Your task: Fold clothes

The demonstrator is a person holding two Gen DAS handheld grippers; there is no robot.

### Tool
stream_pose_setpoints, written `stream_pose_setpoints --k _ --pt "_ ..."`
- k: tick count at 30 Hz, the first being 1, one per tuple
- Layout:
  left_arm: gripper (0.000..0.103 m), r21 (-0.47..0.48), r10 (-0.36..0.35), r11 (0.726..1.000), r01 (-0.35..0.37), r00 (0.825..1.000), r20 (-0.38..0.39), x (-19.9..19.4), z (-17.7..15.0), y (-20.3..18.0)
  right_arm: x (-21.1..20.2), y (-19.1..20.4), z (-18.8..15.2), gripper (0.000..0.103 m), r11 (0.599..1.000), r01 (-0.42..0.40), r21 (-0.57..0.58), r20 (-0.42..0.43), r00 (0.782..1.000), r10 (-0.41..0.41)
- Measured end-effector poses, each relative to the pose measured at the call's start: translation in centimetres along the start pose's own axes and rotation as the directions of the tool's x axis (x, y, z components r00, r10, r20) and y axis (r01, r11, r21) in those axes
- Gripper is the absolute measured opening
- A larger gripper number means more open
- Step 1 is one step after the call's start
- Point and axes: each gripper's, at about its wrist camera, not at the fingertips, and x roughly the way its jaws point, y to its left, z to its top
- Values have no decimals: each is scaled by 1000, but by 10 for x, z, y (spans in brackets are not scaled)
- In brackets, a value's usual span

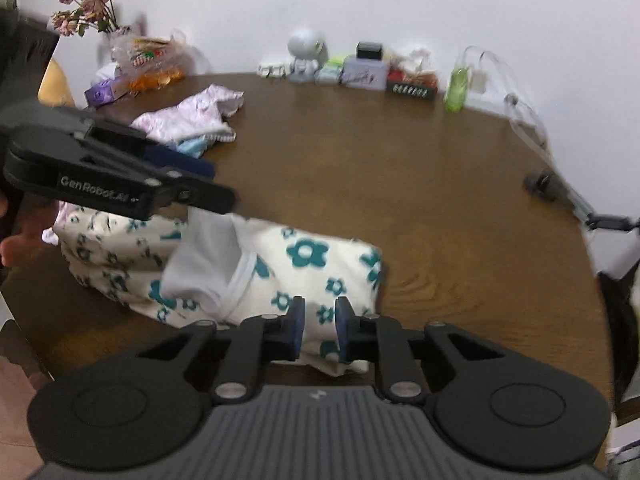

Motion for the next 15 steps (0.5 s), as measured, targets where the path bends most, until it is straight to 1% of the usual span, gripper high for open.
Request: stream_pose_setpoints --k 2,3,5,6,12,13,14,15 --pt "29 53 20 998 -17 999 -47 15 -5 -10 10 5 -4 17 999 -14 -31 -3 1000 14" --pt "29 69 32 997 -27 997 -70 22 -9 -12 15 8 -6 17 999 -15 -45 -16 1000 14" --pt "29 65 44 997 -37 994 -101 33 -18 -12 24 9 -11 18 999 -18 -49 -33 999 16" --pt "29 56 47 998 -42 993 -107 37 -21 -11 28 9 -13 18 999 -19 -50 -41 999 17" --pt "31 37 62 998 -58 994 -93 43 -26 -8 29 1 -13 19 998 -56 -16 -17 998 56" --pt "31 32 58 998 -55 994 -93 42 -25 -7 26 -2 -13 22 997 -73 -7 -10 997 73" --pt "32 24 57 998 -55 994 -92 38 -23 -5 24 -7 -11 29 995 -103 14 0 995 103" --pt "34 16 58 998 -56 994 -89 34 -21 -3 20 -16 -9 34 990 -134 51 12 991 133"
